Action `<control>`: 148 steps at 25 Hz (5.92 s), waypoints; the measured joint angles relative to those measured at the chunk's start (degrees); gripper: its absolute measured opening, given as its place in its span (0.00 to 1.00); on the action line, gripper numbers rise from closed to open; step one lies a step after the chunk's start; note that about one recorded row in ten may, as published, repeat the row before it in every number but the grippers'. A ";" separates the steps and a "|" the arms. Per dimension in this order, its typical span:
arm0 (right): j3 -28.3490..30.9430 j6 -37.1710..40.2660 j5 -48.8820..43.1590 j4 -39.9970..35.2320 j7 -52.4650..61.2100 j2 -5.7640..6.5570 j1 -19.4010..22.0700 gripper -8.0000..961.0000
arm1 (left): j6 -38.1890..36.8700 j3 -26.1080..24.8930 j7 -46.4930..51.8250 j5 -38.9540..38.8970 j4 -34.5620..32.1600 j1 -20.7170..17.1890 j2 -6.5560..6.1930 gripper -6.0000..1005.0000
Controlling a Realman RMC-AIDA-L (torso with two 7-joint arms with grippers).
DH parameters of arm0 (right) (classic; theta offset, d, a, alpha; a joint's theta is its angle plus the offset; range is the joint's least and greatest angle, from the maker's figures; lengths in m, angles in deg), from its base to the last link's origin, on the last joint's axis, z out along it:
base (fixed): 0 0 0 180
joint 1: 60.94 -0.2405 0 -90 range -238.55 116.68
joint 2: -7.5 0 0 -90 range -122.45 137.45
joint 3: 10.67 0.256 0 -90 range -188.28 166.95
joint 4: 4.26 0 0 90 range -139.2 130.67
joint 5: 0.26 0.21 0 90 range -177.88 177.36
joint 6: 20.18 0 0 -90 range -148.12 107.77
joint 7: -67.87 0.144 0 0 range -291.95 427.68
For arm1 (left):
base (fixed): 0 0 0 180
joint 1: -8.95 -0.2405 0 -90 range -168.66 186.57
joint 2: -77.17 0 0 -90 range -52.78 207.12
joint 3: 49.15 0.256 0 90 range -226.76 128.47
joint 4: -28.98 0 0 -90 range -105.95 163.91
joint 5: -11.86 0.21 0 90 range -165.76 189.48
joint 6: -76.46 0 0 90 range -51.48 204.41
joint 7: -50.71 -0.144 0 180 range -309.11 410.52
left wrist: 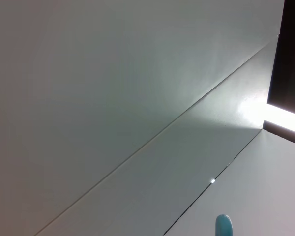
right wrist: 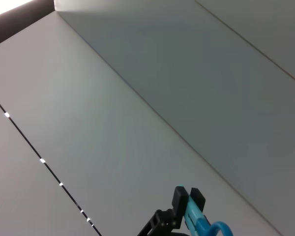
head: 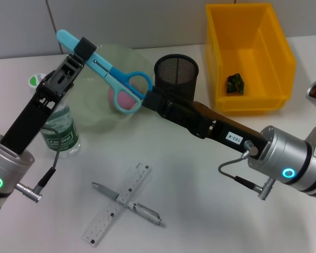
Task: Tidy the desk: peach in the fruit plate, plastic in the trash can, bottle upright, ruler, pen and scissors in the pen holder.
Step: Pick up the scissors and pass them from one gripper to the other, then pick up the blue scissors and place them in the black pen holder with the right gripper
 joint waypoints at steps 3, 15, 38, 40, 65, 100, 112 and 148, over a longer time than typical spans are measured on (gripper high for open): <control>0.00 -0.06 0.03 -0.13 0.32 0.00 -0.46 0.66 | -0.02 0.00 0.07 0.00 0.06 0.32 0.00 0.11; 0.16 -1.61 0.14 -1.59 2.26 -0.18 -1.34 0.66 | 0.36 -0.27 0.90 -0.05 0.31 1.00 0.00 0.11; 0.00 -3.64 0.30 -2.83 3.58 -0.26 -1.80 0.53 | 0.26 -0.26 0.48 0.00 1.55 1.42 0.00 0.11; -0.01 -3.70 0.30 -2.93 3.59 -0.27 -1.88 0.49 | 0.36 -0.26 0.33 0.00 1.54 1.49 0.00 0.11; -0.06 -3.78 0.26 -3.48 4.12 -0.27 -2.03 0.17 | 0.60 -0.27 0.06 0.09 2.19 2.04 0.00 0.11; -0.09 -2.06 0.24 -3.88 1.40 -0.26 -1.42 0.10 | -1.34 0.31 -4.45 0.20 0.72 0.20 0.00 0.72; 4.80 1.10 0.33 -3.44 -4.12 -0.09 0.98 0.10 | -1.89 2.66 -7.00 0.17 -4.19 -1.26 -0.03 0.73; 59.50 2.85 -93.53 -44.85 44.87 16.78 -8.72 0.13 | 8.44 27.21 -13.29 4.16 -31.02 -11.61 -1.84 0.72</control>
